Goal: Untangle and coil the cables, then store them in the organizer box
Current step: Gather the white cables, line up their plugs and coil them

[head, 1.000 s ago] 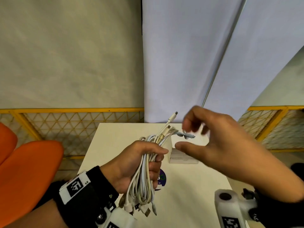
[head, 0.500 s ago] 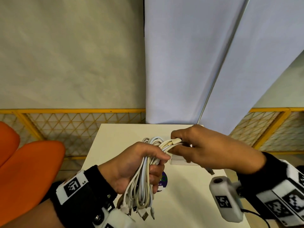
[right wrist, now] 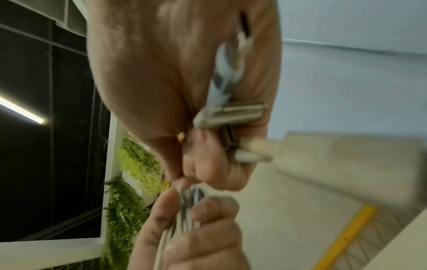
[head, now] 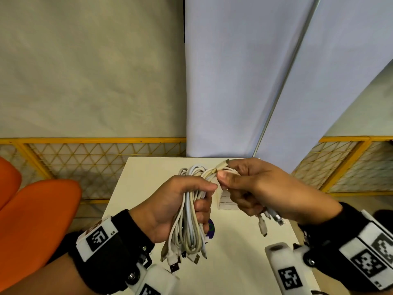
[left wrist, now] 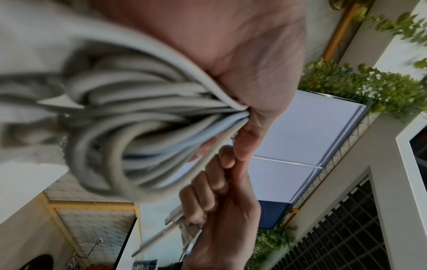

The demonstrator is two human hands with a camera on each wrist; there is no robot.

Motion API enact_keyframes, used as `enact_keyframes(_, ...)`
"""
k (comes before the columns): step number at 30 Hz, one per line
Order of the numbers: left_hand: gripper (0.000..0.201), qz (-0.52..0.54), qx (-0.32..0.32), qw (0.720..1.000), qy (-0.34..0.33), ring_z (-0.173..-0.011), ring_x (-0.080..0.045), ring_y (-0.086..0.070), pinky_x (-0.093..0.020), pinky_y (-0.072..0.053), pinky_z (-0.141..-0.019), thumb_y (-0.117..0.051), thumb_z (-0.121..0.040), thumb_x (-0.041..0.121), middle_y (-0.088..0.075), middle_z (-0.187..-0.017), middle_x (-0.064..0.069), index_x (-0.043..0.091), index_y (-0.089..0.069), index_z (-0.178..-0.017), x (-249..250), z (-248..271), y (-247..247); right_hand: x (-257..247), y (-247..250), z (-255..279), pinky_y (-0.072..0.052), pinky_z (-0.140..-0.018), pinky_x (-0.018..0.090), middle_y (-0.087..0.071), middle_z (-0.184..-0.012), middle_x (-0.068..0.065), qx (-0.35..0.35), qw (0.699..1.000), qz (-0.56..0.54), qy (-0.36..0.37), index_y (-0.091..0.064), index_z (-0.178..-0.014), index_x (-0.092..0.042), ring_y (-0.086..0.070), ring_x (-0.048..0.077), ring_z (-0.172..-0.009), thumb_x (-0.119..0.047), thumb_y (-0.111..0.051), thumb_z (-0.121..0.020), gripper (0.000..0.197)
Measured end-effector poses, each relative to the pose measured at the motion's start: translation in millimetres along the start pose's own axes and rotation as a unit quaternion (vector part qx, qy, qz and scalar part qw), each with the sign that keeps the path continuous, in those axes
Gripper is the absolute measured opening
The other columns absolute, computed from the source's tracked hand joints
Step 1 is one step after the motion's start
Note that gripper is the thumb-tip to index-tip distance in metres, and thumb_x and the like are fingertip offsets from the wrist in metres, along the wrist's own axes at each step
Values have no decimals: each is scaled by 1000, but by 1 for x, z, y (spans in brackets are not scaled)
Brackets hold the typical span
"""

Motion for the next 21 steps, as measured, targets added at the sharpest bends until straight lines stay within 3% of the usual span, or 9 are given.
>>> enact_keyframes(3, 26, 20, 8, 999, -31, -45, -17, -43, -35, -43, -62, -74, -66, 21, -39, -53, -1, 16, -54, -82, 3, -2, -2, 3, -3, -1, -20, -44, 21, -22, -58, 2, 44, 997, -58, 14, -59, -67, -20, -17, 14, -47, -27, -51, -100, 35)
enact_keyframes(7, 9, 31, 33, 996, -77, -46, -17, -43, -35, -46, -62, -63, -70, 10, -39, -55, -2, 15, -59, -76, 8, -2, -6, 11, -4, 0, -25, -42, 22, -25, -57, 1, 116, 986, -118, 17, -58, -82, -10, -20, 12, -45, -28, -50, -102, 28)
enact_keyframes(10, 7, 14, 54, 995, -88, -46, -17, -44, -35, -46, -62, -60, -67, 10, -41, -54, -5, 11, -53, -66, 8, -3, -6, 15, -3, 2, -33, -40, 22, -42, -50, 2, 188, 972, -138, 35, -55, -92, -8, -39, 13, -38, -28, -51, -101, 22)
enact_keyframes(12, 15, -8, 66, 994, -84, -48, -19, -43, -35, -47, -63, -60, -66, 12, -42, -54, -8, 10, -49, -56, 5, -2, -5, 16, 0, 5, -40, -38, 23, -55, -53, 4, 238, 956, -164, 49, -49, -106, -13, -52, 20, -41, -27, -55, -99, 16)
enact_keyframes(14, 17, -19, 73, 994, -84, -49, -21, -42, -34, -49, -62, -60, -65, 13, -43, -56, -11, 8, -48, -54, 4, -1, -6, 15, 5, 9, -45, -40, 28, -59, -59, 3, 276, 939, -195, 69, -44, -114, -18, -54, 24, -42, -23, -61, -96, 26)
enact_keyframes(18, 22, -35, 80, 992, -88, -49, -21, -45, -30, -51, -58, -58, -71, 6, -45, -57, -11, 7, -58, -49, 4, 0, -8, 18, 10, 13, -46, -46, 34, -62, -69, 8, 300, 920, -239, 76, -47, -116, -18, -53, 27, -47, -18, -66, -93, 30)
enact_keyframes(21, 13, -43, 96, 990, -96, -50, -20, -48, -30, -48, -57, -64, -75, 5, -46, -59, -11, 3, -61, -63, 6, 1, -8, 20, 5, 12, -42, -46, 31, -56, -60, 8, 294, 914, -268, 76, -52, -110, -14, -48, 25, -45, -18, -62, -95, 19)
Point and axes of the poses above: each hand's wrist, its own z-axis away from the middle knuckle, its own y-axis out of the back of the hand, x = y × z, the point moved 10 cm from there along -z, towards the middle knuckle
